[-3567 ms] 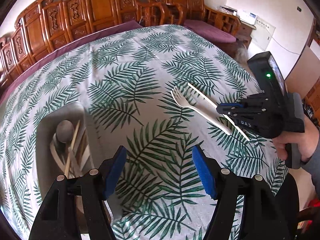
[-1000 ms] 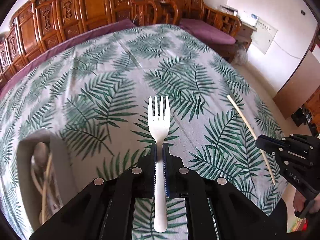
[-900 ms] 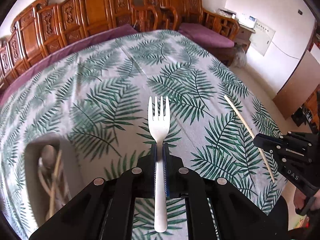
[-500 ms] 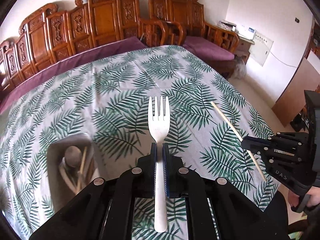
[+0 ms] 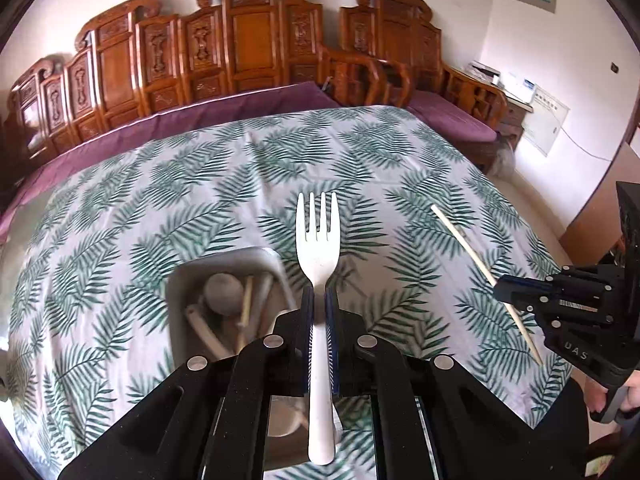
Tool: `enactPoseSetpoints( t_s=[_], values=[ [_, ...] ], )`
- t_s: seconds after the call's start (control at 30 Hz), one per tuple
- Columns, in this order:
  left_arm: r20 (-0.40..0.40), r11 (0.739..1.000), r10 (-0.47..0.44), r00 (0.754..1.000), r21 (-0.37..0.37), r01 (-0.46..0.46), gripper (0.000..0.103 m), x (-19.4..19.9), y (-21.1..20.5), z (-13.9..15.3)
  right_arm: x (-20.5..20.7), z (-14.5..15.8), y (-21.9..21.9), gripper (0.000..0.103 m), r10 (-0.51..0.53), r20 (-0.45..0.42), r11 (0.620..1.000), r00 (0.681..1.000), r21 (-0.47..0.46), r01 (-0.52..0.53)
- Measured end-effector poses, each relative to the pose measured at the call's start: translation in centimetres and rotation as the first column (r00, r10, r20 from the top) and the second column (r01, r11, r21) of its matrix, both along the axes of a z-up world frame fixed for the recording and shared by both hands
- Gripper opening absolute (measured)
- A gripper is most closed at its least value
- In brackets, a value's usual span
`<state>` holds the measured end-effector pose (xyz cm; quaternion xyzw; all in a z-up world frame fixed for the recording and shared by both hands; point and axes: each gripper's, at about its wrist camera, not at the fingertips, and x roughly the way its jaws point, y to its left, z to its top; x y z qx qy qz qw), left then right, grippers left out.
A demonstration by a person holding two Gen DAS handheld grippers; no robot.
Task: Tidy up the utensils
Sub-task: 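Carry the white fork in the left gripper over the tray while the right gripper carries the chopstick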
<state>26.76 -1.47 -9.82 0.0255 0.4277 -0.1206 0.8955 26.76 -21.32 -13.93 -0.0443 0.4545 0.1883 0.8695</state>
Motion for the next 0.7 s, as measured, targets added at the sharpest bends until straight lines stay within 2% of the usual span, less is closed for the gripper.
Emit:
enactPoseSetpoints(
  t_s=[0.27,0.7],
  values=[
    [-0.027,0.999,0.052,0.998,-0.003,-0.052,0.005,0.3,3.7,-1.5,0.1,0.4,3.7,0.006,0.056,-0.002,0.998,0.998,-0.005,-0.056],
    [-0.088,0.995,0.101,0.991,0.02,-0.1,0.005,1.3,6.3,-5.2,0.1,0.8,8.3,0.006,0.132,-0.008,0.991,0.991,-0.004,-0.132]
  ],
)
